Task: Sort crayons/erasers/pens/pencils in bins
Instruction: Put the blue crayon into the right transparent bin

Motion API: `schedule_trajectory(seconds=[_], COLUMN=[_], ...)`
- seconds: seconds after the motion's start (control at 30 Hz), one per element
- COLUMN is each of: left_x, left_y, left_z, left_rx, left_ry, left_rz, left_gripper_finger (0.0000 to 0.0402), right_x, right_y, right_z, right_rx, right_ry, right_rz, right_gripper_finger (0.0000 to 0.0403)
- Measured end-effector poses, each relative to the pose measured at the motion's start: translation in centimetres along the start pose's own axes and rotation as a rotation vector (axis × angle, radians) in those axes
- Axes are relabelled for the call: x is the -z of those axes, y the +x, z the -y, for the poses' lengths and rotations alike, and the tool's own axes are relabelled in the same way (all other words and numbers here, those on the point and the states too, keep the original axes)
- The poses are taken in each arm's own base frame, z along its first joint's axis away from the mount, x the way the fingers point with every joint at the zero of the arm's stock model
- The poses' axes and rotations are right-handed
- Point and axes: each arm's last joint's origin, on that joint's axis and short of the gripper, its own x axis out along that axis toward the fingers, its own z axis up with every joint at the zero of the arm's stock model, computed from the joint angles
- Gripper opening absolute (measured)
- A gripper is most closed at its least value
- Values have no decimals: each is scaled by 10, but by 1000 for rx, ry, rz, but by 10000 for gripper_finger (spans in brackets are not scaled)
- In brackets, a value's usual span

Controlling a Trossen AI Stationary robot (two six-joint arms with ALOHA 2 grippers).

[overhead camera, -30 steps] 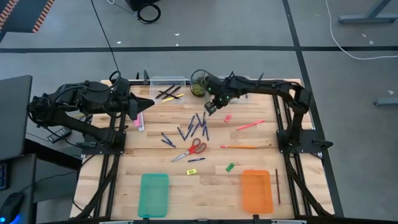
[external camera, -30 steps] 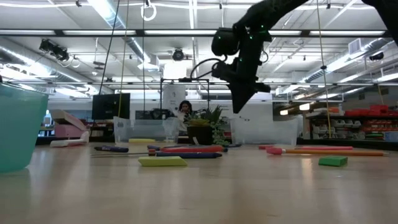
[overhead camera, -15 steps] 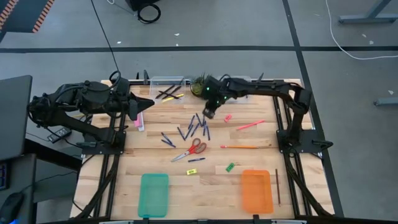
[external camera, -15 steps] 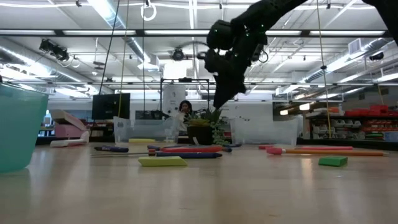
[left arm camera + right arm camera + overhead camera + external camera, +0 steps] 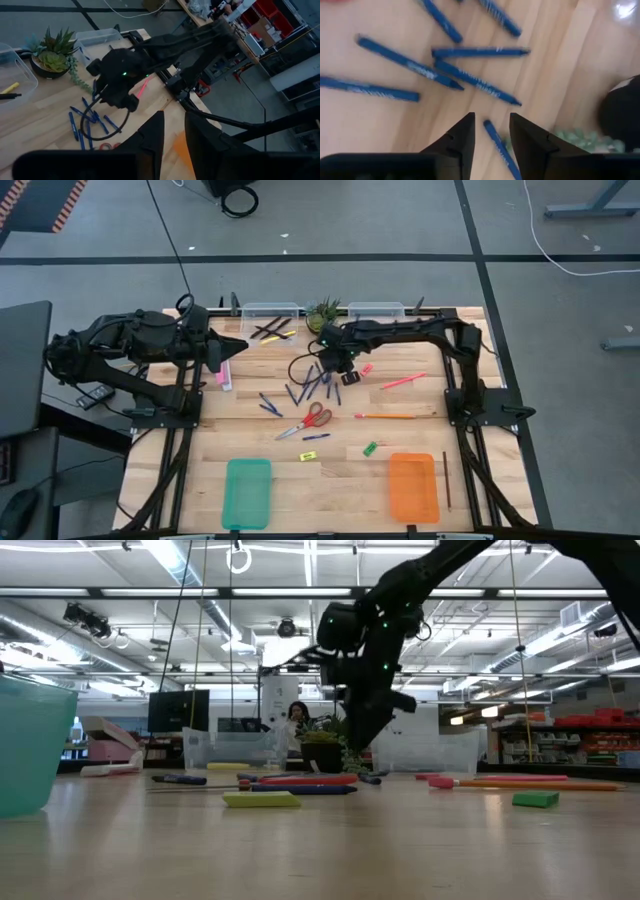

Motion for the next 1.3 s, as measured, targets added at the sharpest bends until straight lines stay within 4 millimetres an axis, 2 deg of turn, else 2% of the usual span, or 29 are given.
schedule_trajectory(seconds=[0.23, 0.53, 0.77, 1.07, 1.3], left_x=[0, 0, 3, 7, 7], left_y=[0, 3, 11, 24, 25], left_z=[0, 1, 3, 6, 7], left_rx=[1, -15, -35, -61, -65], left_ry=[-26, -39, -43, -73, -78], left_rz=[1, 11, 4, -13, -16], left_gripper_finger=[93, 94, 94, 89, 92], right_x=[12, 19, 22, 22, 28], right_y=[15, 21, 21, 29, 34], right_z=[3, 19, 24, 17, 10], right_rx=[-40, -42, -53, -85, -106], right_ry=[-37, -38, -69, -125, -54], right_rz=[-81, -22, -1, 20, 2], right_gripper_finger=[152, 152, 140, 137, 133])
